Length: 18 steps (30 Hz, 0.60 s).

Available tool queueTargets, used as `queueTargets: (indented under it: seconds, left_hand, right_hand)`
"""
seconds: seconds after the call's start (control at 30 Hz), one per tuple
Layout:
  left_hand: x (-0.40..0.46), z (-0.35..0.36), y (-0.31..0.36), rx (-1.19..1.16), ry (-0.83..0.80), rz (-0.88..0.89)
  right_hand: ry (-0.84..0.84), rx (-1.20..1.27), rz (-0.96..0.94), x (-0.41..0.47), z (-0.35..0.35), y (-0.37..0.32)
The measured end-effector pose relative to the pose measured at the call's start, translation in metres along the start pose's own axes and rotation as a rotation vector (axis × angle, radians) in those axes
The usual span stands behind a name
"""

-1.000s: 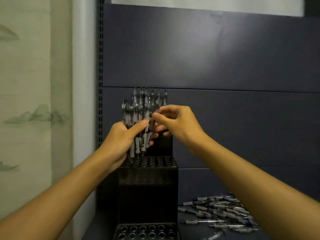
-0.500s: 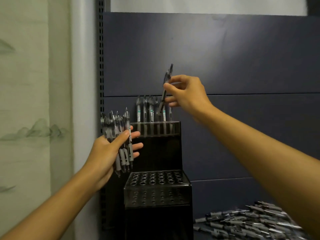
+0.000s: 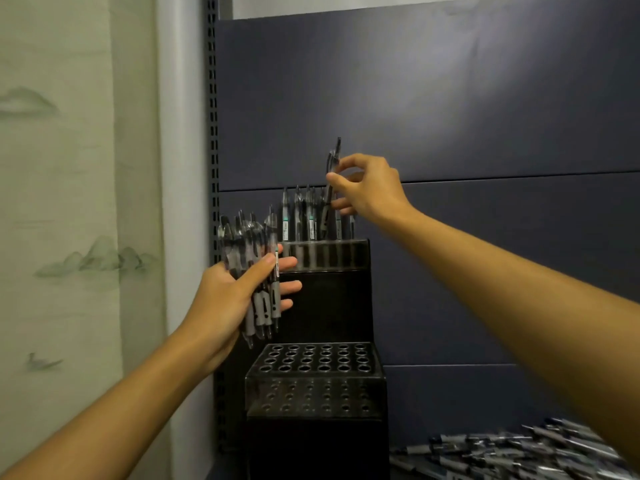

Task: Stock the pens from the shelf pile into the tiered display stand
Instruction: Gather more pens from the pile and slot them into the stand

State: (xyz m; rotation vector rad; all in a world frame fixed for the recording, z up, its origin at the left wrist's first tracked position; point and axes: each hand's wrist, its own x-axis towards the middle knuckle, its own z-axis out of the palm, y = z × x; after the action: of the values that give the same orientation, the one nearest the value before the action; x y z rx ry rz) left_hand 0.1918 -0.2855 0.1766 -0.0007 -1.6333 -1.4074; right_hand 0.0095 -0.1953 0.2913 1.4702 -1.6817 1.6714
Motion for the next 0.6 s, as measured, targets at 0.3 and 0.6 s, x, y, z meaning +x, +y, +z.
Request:
queueTargets:
  seconds: [0.3,0.6]
  left_hand:
    - [0.005,-0.01,-0.003,-0.007,-0.055,-0.019]
    - [0.002,-0.019,-0.01,0.021,-0.124,-0.053]
  right_hand:
    - [-0.037,-0.057,0.065,0.003,0.004,0.008]
    - [-0.097,-0.17,0.123,0.004,0.014,0.001]
